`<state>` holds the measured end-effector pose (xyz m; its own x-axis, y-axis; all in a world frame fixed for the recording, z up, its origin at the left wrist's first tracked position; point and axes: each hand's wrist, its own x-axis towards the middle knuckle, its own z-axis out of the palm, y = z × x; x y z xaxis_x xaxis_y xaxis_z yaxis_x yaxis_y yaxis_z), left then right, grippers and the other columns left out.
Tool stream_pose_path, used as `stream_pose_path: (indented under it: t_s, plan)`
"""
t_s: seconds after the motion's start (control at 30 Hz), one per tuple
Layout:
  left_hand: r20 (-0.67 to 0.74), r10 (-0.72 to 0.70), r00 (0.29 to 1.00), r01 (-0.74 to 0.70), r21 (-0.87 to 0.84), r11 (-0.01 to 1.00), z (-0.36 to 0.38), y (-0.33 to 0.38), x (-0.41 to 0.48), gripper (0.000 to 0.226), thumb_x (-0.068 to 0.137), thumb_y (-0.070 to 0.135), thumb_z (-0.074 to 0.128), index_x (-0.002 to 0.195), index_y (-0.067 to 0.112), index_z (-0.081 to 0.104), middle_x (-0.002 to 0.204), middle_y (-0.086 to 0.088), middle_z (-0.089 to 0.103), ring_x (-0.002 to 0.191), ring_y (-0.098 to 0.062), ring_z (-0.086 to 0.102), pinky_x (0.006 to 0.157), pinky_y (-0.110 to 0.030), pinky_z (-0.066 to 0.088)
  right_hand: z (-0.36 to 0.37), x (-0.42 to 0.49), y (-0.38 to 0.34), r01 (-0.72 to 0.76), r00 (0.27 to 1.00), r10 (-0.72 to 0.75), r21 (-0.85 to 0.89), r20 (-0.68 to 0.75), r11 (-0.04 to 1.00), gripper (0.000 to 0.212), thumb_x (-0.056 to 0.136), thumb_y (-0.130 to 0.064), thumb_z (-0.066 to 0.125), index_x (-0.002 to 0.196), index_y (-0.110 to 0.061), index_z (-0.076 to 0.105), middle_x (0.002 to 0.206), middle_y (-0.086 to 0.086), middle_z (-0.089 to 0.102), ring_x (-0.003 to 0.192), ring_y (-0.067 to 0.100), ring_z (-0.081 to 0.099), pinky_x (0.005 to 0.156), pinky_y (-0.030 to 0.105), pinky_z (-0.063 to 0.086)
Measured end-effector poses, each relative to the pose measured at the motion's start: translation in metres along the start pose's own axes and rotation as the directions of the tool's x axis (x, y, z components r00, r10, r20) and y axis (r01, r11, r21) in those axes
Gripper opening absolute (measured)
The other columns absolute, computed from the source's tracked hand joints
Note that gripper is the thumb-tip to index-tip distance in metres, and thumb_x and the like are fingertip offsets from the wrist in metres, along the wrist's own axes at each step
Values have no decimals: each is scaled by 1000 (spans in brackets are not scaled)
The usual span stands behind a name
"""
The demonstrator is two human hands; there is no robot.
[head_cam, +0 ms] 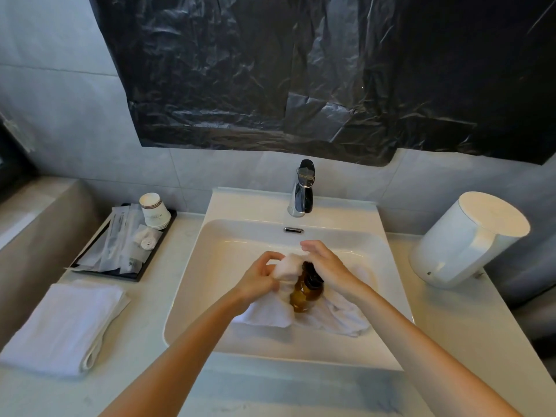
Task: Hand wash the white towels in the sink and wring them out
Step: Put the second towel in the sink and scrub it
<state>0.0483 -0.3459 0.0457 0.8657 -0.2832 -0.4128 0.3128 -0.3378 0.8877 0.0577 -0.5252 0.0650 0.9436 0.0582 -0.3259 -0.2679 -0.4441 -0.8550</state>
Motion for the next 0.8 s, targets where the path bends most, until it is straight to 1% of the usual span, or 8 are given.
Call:
stream_pose_path:
  t_s: [0.07, 0.13, 0.27, 0.37, 0.47, 0.57, 0.7, 0.8]
  plan:
    - [-25, -5, 1000, 4, -38, 999, 6, 1, 0, 51, 80, -13, 50, 117, 22, 55, 95, 1, 65, 87, -14, 61, 69, -20, 47, 4, 7, 2, -9, 991, -2, -82, -130, 997, 33, 103, -29, 34, 128, -18, 52, 133, 1, 54, 119, 16, 48, 91, 25, 34]
    - [-25, -10, 1000, 9, -68, 998, 9, 2, 1, 52, 79, -13, 49, 117, 20, 60, 99, 1, 65, 87, -11, 61, 70, -19, 48, 10, 13, 4, -46, 985, 25, -122, -169, 992, 36, 103, -30, 31, 124, -12, 56, 128, 7, 58, 116, 21, 51, 91, 29, 37]
    - [-15, 6, 1000, -8, -90, 996, 8, 2, 0, 56, 67, -4, 52, 113, 24, 66, 108, -3, 68, 98, -18, 63, 83, -27, 52, 15, 21, 2, -56, 972, 31, -101, -234, 993, 43, 105, -26, 25, 124, -6, 58, 130, 10, 57, 120, 24, 50, 94, 29, 35]
    - [10, 3, 1000, -2, -120, 993, 10, 2, -1, 55, 70, -8, 49, 108, 26, 69, 105, -3, 71, 97, -19, 66, 83, -28, 54, 16, 25, 8, -59, 973, 33, -107, -228, 993, 44, 105, -27, 22, 124, -9, 58, 132, 9, 55, 122, 22, 48, 92, 26, 33]
    - [34, 0, 999, 5, -161, 987, 12, 1, 3, 57, 59, 2, 49, 104, 29, 72, 105, -7, 73, 102, -27, 67, 94, -42, 54, 16, 28, 13, -58, 974, 30, -118, -222, 991, 43, 104, -26, 22, 120, -12, 59, 131, 8, 56, 120, 21, 48, 90, 25, 32]
    - [45, -8, 999, 15, -151, 988, 11, -1, 5, 59, 57, 6, 49, 105, 31, 73, 105, -6, 73, 104, -28, 66, 98, -50, 50, 17, 31, 16, -54, 977, 16, -175, -213, 983, 43, 103, -22, 21, 120, -14, 59, 131, 7, 56, 120, 21, 49, 89, 26, 33]
    - [55, -1, 999, 9, -144, 990, 11, -3, 7, 59, 58, 6, 49, 109, 26, 72, 107, -8, 72, 105, -29, 66, 99, -52, 49, 17, 37, 18, -68, 979, 15, -250, -205, 966, 40, 101, -22, 21, 119, -18, 57, 130, 6, 57, 117, 23, 51, 91, 30, 38]
    - [43, 7, 999, -1, -133, 991, 12, -1, 7, 57, 59, 8, 50, 109, 24, 71, 107, -7, 72, 105, -27, 66, 99, -49, 50, 17, 39, 22, -80, 980, 22, -291, -198, 953, 40, 101, -23, 21, 119, -20, 56, 129, 6, 57, 116, 23, 51, 96, 35, 40]
